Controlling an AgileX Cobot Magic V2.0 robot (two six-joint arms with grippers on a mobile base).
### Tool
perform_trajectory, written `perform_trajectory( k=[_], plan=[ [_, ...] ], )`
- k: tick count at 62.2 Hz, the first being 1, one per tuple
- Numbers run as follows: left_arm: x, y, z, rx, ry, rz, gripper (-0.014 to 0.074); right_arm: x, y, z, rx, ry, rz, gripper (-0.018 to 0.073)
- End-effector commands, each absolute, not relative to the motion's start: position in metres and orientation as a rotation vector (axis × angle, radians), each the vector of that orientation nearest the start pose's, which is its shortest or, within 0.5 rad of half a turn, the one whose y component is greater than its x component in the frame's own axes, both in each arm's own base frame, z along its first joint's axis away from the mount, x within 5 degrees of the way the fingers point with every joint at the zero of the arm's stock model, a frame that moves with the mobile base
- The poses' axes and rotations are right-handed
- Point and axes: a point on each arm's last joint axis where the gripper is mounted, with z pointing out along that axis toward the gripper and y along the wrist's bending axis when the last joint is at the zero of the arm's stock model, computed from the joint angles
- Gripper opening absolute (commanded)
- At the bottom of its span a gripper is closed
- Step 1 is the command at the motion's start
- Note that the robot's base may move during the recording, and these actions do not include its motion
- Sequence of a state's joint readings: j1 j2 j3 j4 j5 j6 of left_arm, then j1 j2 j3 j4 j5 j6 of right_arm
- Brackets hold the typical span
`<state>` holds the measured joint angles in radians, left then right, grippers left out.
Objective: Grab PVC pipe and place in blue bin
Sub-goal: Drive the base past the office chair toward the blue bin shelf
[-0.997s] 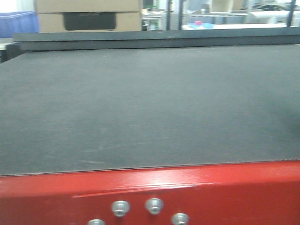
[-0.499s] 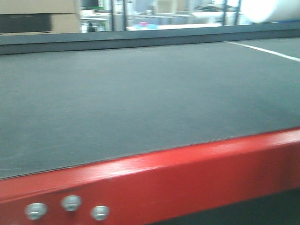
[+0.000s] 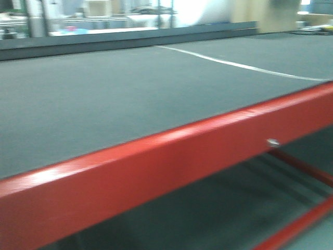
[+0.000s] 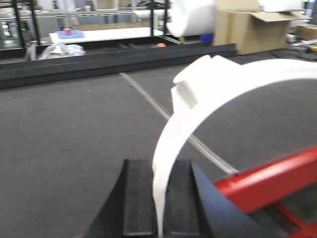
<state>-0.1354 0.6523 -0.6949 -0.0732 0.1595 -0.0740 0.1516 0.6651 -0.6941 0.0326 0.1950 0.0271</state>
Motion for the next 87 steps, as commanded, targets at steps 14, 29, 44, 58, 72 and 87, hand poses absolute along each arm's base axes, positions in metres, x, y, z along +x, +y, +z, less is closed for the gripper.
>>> perform_trajectory(
  k=[14, 29, 44, 58, 72, 87],
  plan=[
    [0.1322, -0.0199, 0.3816, -0.001, 1.565, -0.242, -0.0111, 0.1369, 0.0211, 0.3744, -0.085, 1.616, 0.157, -0.0167],
    [0.1322, -0.0199, 0.3816, -0.001, 1.565, -0.242, -0.0111, 0.1369, 0.0211, 0.3744, -0.085, 1.616, 0.157, -0.0167],
    [0.1322, -0.0199, 0.3816, -0.001, 1.565, -0.242, -0.0111, 0.1369, 0.0211, 0.3744, -0.085, 1.616, 0.157, -0.0167],
    [0.1322, -0.0199, 0.3816, -0.001, 1.565, -0.242, -0.0111, 0.1369, 0.0211, 0.3744, -0.085, 1.616, 0.157, -0.0167],
    [0.1322, -0.0199, 0.3816, -0.001, 1.565, -0.242, -0.0111, 0.1369, 0.0211, 0.3744, -0.085, 1.616, 0.157, -0.0167],
    [0.1322, -0.0199, 0.3816, -0.001, 1.565, -0.242, -0.0111, 0.1369, 0.0211, 0.3744, -0.085, 1.616, 0.157, -0.0167]
  ],
)
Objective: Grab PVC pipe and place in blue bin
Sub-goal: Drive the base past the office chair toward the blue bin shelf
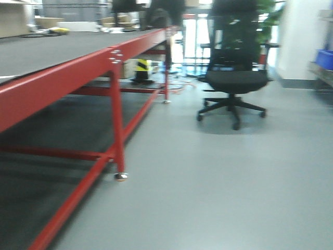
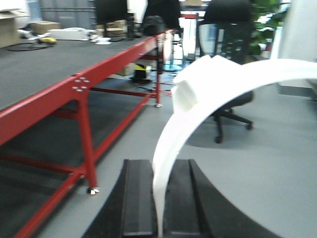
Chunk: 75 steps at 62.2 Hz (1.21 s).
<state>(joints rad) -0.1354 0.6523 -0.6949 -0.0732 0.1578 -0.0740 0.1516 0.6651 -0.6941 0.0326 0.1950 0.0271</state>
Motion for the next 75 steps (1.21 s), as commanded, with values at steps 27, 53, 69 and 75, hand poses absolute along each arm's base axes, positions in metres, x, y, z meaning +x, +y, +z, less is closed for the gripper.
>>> perform_trajectory(
  k=[27, 53, 69, 75],
  plan=[
    [0.1322, -0.0199, 0.3816, -0.001, 1.565, -0.242, -0.0111, 0.1369, 0.0211, 0.3744, -0.085, 1.616, 0.157, -0.0167],
    [0.1322, -0.0199, 0.3816, -0.001, 1.565, -0.242, -0.0111, 0.1369, 0.0211, 0.3744, -0.085, 1.616, 0.157, -0.0167],
    [0.1322, -0.0199, 0.3816, -0.001, 1.565, -0.242, -0.0111, 0.1369, 0.0211, 0.3744, -0.085, 1.616, 0.157, -0.0167],
    [0.1322, -0.0199, 0.3816, -0.001, 1.565, -0.242, -0.0111, 0.1369, 0.0211, 0.3744, -0.085, 1.616, 0.157, -0.0167]
  ],
)
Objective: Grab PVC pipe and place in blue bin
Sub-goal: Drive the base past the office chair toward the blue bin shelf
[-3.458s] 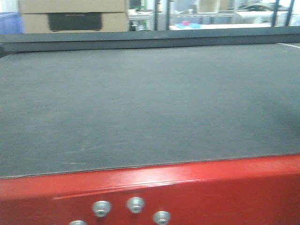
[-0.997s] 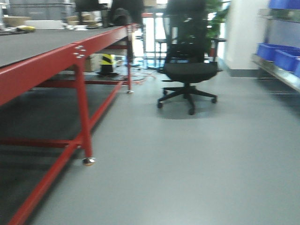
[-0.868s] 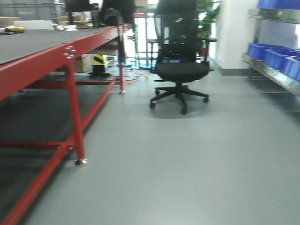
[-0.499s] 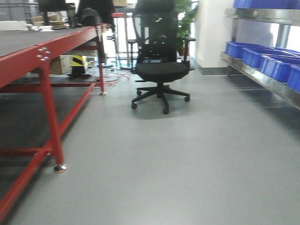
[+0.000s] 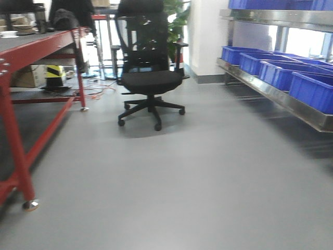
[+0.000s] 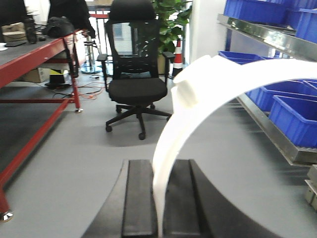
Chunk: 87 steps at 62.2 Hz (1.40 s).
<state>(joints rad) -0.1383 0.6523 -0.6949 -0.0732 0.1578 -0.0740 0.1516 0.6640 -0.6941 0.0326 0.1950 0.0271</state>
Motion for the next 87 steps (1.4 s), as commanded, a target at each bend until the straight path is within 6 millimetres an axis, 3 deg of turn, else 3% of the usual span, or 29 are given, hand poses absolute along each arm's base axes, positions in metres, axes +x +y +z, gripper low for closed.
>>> perform_trajectory(
  k=[1, 87],
  plan=[
    [0.1322, -0.0199, 0.3816, -0.001, 1.565, -0.242, -0.0111, 0.1369, 0.0211, 0.3744, -0.085, 1.616, 0.157, -0.0167],
    [0.1322, -0.0199, 0.3816, -0.001, 1.565, -0.242, -0.0111, 0.1369, 0.0211, 0.3746, -0.085, 1.614, 0.157, -0.0167]
  ],
)
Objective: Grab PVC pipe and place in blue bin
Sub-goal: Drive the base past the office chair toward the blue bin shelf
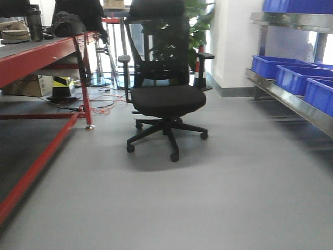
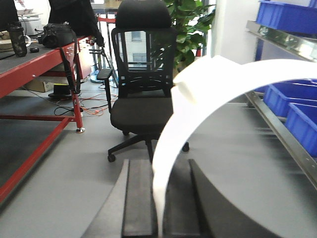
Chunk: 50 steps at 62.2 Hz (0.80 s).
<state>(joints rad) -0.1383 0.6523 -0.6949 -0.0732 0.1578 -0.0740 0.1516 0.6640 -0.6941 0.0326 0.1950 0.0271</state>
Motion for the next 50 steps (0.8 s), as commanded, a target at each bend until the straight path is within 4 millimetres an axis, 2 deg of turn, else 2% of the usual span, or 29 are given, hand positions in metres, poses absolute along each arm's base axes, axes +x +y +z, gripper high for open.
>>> perform_trajectory(
  k=[1, 50],
  plan=[
    [0.1322, -0.0199, 0.3816, -0.001, 1.565, -0.242, -0.0111, 0.1369, 0.0211, 0.3746, -0.085, 1.614, 0.157, -0.0167],
    [0.1322, -0.0199, 0.3816, -0.001, 1.565, -0.242, -0.0111, 0.1369, 0.0211, 0.3751, -0.084, 1.609, 0.157, -0.0167]
  ],
)
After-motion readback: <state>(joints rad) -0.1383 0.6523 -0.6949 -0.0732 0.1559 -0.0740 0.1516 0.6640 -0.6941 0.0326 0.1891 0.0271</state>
